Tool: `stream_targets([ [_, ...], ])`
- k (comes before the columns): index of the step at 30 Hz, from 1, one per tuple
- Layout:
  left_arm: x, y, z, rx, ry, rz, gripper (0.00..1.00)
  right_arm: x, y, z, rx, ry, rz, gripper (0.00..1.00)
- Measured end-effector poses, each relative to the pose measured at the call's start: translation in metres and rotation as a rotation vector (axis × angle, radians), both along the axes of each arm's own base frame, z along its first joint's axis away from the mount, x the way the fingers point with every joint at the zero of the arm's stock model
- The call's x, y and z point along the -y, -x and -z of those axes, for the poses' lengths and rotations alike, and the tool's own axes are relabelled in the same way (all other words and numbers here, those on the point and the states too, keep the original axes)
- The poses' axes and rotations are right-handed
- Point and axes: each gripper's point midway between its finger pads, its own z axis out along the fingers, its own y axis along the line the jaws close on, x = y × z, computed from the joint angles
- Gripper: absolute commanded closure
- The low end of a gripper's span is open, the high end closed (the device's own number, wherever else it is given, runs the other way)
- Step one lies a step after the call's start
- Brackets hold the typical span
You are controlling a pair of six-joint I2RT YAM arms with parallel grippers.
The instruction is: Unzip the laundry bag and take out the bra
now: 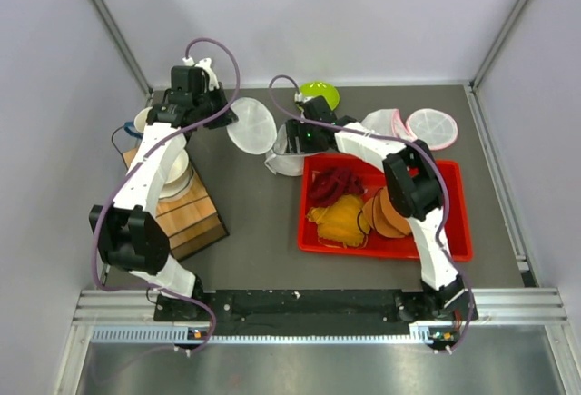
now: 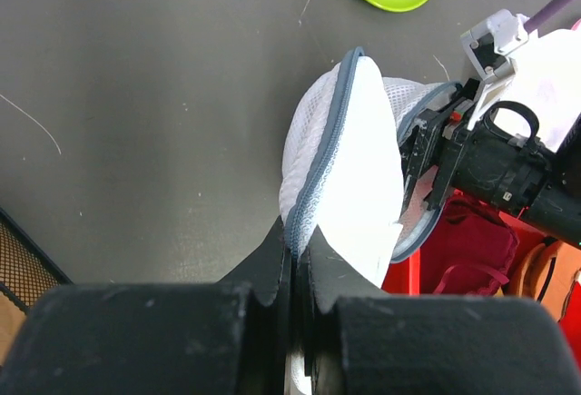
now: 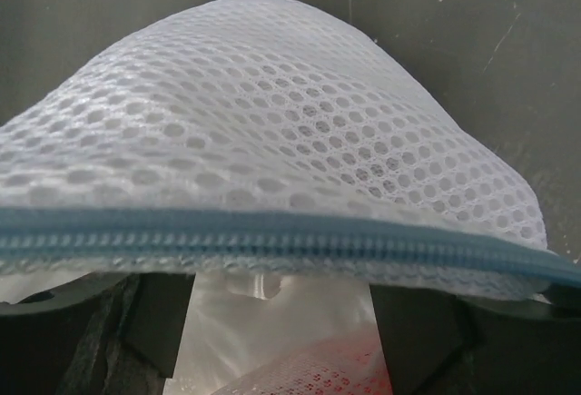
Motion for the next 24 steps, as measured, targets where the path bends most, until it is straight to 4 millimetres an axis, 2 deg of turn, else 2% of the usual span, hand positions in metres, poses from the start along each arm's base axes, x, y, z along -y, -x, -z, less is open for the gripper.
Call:
stream_targets([
  [1, -0.001, 0.000, 0.000, 0.001, 0.001, -0.001, 1.00, 0.000, -0.001, 0.001, -0.003, 0.002, 0.001, 0.53],
  [3, -0.001, 0.000, 0.000, 0.000, 0.001, -0.002, 1.00, -0.001, -0.003, 0.002, 0.000, 0.007, 0.000, 0.79],
  [5, 0.000, 0.000, 0.000, 0.000, 0.002, -0.001, 1.00, -0.003, -0.004, 0.002, -0.006, 0.001, 0.000, 1.00],
  [12, 0.000, -0.001, -0.001, 0.003, 0.005, -0.001, 1.00, -0.011, 0.002, -0.004, -0.022, -0.034, -0.040, 1.00],
  [15, -0.001, -0.001, -0.001, 0.003, 0.007, -0.003, 1.00, -0.014, 0.009, -0.027, -0.008, -0.079, -0.069, 1.00],
  [18, -0.001, -0.001, -0.001, 0.002, 0.006, -0.005, 1.00, -0.014, 0.020, -0.073, 0.049, -0.147, -0.095, 1.00],
  [24, -0.002, -0.001, 0.001, 0.002, 0.002, -0.010, 1.00, -0.012, 0.042, -0.201, 0.262, -0.339, -0.143, 1.00],
])
